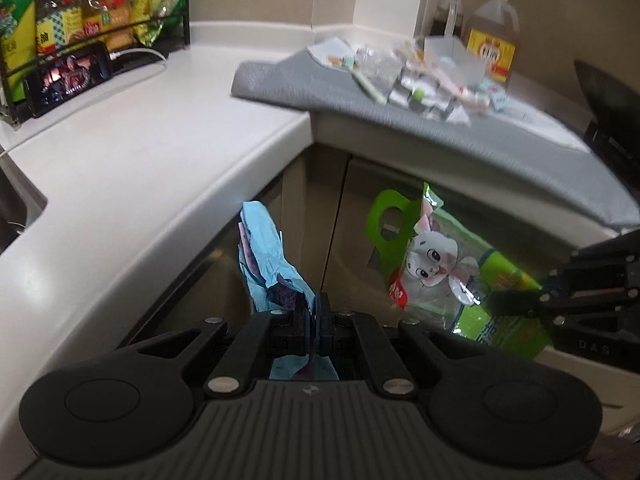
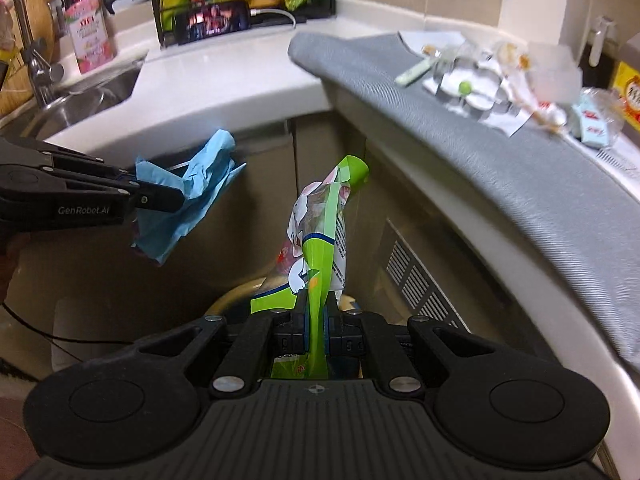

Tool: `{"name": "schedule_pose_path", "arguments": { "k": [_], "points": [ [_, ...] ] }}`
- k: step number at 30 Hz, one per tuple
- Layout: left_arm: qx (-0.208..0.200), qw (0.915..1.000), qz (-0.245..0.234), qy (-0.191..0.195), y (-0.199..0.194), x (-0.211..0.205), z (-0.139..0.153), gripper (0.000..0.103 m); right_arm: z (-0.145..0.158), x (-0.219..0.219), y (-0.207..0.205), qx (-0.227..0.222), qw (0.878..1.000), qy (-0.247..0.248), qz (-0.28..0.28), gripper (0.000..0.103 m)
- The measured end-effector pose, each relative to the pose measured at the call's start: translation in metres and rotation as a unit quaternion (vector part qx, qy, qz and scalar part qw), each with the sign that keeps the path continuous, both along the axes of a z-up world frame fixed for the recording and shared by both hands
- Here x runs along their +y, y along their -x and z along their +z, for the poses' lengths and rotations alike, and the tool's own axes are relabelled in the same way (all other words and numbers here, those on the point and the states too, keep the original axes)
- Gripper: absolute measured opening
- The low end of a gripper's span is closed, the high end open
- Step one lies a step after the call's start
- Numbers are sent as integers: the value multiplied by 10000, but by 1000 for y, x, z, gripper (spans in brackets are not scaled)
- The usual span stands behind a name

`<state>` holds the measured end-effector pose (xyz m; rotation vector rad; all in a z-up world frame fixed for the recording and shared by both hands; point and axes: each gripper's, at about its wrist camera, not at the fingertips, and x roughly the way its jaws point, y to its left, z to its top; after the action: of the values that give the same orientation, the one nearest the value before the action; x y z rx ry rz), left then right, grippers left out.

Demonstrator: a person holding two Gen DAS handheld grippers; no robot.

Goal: Collect trash
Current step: 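Lower both tools over the bin and open them to drop the items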

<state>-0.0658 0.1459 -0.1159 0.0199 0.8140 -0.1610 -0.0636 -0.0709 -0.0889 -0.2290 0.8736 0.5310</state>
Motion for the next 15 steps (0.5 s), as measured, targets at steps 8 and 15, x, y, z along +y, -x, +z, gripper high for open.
{"name": "schedule_pose_path", "arguments": {
  "k": [8,15],
  "points": [
    [463,9988,30,-123,-7,-11,-32,2,-33,-8,-8,308,9995,-71,-53,7],
    [1031,9946,-79,-33,-23,-22,-69,2,-81,-11,-32,853,9958,-97,-323,7]
  ]
}}
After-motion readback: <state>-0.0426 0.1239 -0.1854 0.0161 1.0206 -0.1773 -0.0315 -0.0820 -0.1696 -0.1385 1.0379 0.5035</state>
